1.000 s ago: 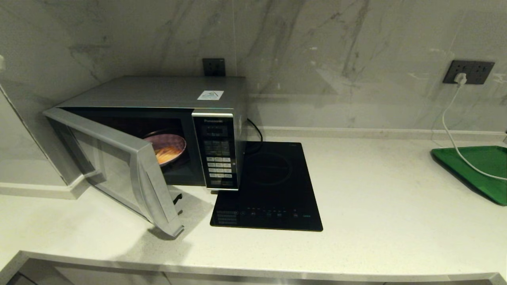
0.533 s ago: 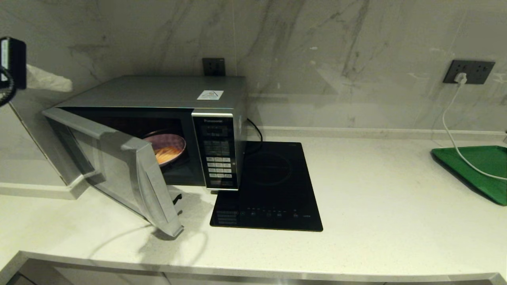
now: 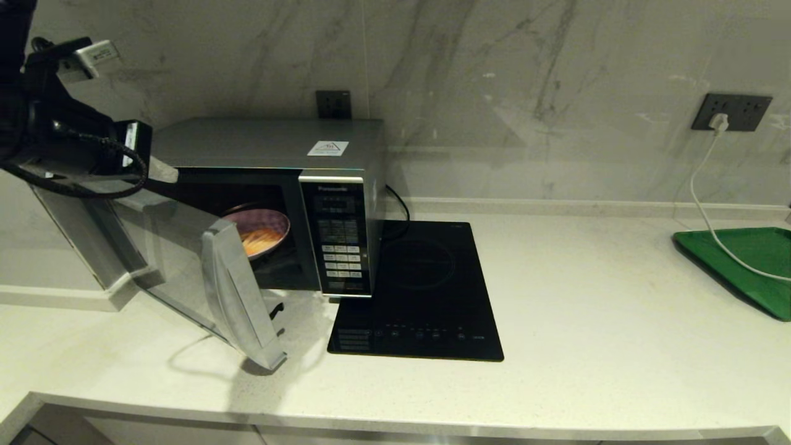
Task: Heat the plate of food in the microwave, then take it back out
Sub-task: Open the microwave oven
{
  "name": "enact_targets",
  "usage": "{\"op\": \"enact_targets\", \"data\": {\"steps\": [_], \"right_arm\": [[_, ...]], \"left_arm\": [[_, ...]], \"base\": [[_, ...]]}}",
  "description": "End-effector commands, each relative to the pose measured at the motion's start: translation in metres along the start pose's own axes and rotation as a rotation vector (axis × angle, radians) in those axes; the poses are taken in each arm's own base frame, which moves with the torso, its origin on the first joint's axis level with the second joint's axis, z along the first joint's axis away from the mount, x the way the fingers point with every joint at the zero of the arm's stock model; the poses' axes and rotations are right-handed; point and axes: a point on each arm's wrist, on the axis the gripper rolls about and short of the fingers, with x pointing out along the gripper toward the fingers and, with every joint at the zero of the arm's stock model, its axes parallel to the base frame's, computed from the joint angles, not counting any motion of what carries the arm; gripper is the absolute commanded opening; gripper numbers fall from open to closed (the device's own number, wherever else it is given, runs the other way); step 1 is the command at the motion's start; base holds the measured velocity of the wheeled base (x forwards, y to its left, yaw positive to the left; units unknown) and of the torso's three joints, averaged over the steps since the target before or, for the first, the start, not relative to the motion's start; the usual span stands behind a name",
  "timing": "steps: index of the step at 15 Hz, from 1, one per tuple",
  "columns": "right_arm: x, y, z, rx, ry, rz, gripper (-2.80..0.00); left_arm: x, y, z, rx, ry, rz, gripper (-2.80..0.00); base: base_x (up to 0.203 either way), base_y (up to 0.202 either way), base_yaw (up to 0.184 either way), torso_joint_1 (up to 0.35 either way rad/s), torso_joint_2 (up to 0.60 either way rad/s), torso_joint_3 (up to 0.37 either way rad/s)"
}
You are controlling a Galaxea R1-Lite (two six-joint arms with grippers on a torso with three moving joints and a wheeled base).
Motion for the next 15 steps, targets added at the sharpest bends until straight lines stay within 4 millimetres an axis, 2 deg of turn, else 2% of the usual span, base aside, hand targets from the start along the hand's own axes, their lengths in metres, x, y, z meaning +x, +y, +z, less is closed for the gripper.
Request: {"op": "enact_targets", "data": {"steps": [1,8,11,15], "right_arm": [[0.000,0.000,0.000,0.000,0.000,0.000,-2.80],[0.000,0.000,0.000,0.000,0.000,0.000,-2.80],[0.000,0.000,0.000,0.000,0.000,0.000,-2.80],[0.000,0.000,0.000,0.000,0.000,0.000,-2.80]], "left_arm": [[0.024,0.001,0.000,0.001,0.036,-0.005,-2.80],[0.038,-0.005,-0.010,0.016,0.098,0.061,-2.80],[0.029,-0.010,-0.012,-0.012,0.090,0.071,-2.80],[0.009,-0.007,-0.026,-0.014,0.093,0.228,-2.80]], "base": [[0.000,0.000,0.000,0.000,0.00,0.000],[0.000,0.000,0.000,0.000,0.00,0.000],[0.000,0.000,0.000,0.000,0.00,0.000],[0.000,0.000,0.000,0.000,0.00,0.000]]}}
